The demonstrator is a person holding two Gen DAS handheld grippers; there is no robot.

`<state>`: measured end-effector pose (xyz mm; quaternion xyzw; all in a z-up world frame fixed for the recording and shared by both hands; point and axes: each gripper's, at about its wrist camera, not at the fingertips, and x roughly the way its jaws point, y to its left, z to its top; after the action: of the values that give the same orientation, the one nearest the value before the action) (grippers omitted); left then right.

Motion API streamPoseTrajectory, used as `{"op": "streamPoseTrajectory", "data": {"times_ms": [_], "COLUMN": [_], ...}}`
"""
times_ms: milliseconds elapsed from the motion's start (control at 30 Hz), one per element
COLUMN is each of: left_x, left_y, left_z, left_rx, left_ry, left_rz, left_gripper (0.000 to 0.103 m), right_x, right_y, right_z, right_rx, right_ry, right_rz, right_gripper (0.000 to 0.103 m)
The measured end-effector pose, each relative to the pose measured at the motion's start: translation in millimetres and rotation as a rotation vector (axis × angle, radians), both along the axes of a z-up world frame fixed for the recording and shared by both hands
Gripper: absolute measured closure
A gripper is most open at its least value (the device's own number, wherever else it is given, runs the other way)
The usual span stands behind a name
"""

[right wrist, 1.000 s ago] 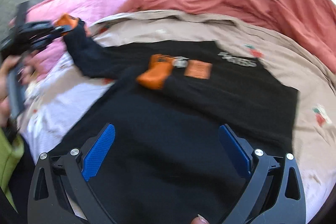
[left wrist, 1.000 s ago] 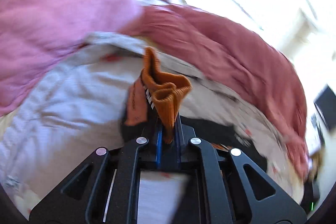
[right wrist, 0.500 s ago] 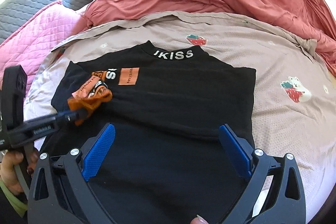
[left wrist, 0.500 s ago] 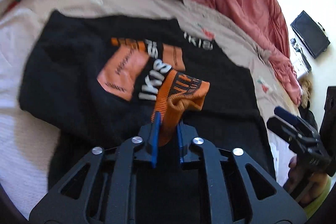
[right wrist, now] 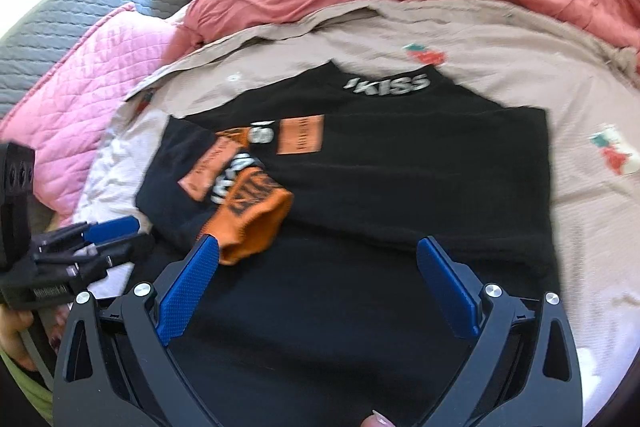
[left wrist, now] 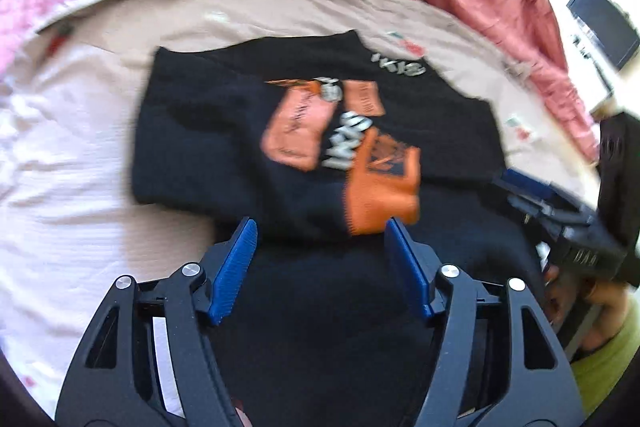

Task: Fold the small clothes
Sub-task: 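Fold the sleeve across the shirt back and open the left gripper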

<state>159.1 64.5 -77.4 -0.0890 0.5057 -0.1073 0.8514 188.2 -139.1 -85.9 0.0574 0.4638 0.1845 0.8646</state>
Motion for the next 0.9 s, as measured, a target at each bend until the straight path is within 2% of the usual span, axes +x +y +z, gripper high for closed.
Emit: {"op": "streamPoseTrajectory", "data": {"times_ms": [33,67,167,200,267,367,400,433,500,533,567,633,733,900], "left_x": [-4.5,-10.7,-16.4,-14.8,-11.5,-8.8,-8.1,-7.5,-6.5,-5.8,-5.4,-4.9,-6.3,-10.9], "left_y": [1.2,1.6,3.5,2.6,2.6,1.4,0.8,0.4,1.0,1.4,1.6,1.6,2.4,7.0], "left_z": [0.0,-2.3,-14.8,-23.0,-35.1,-45.9,-47.4,-47.5,-46.3,-45.9,-45.6,-44.8,-40.4,-18.5], "left_rx": [0.006,0.012,0.048,0.058,0.033,0.036,0.038,0.037,0.036,0.034,0.033,0.033,0.023,-0.009], "left_ry": [0.007,0.015,0.048,0.067,0.099,0.112,0.112,0.110,0.100,0.097,0.095,0.088,0.065,-0.047], "left_rz": [-0.002,0.001,0.019,0.022,0.027,0.023,0.023,0.024,0.024,0.025,0.025,0.026,0.029,0.041], "left_gripper": [0.053,0.064,0.078,0.080,0.082,0.082,0.082,0.082,0.082,0.082,0.082,0.082,0.082,0.082], "right_x": [2.7,5.7,15.2,18.0,25.0,33.3,35.4,36.8,38.8,38.3,38.0,34.5,28.0,28.1], "right_y": [6.1,13.2,30.4,34.5,40.0,47.6,51.9,55.0,63.6,66.4,68.3,70.5,73.1,58.0], "right_z": [-2.1,-5.5,-19.5,-24.2,-35.3,-46.1,-48.1,-48.9,-48.7,-46.9,-45.6,-36.3,-7.3,32.5], "right_rx": [0.018,0.039,0.090,0.106,0.152,0.206,0.198,0.191,0.163,0.153,0.166,0.159,0.105,0.023], "right_ry": [0.015,0.034,0.098,0.118,0.170,0.212,0.211,0.205,0.193,0.185,0.177,0.140,0.019,-0.114], "right_rz": [0.007,0.016,0.024,0.020,-0.001,-0.020,-0.024,-0.024,-0.016,-0.008,0.012,0.040,0.105,0.136], "right_gripper": [0.004,0.005,0.005,0.005,0.006,0.020,0.022,0.025,0.054,0.062,0.087,0.090,0.091,0.092]}}
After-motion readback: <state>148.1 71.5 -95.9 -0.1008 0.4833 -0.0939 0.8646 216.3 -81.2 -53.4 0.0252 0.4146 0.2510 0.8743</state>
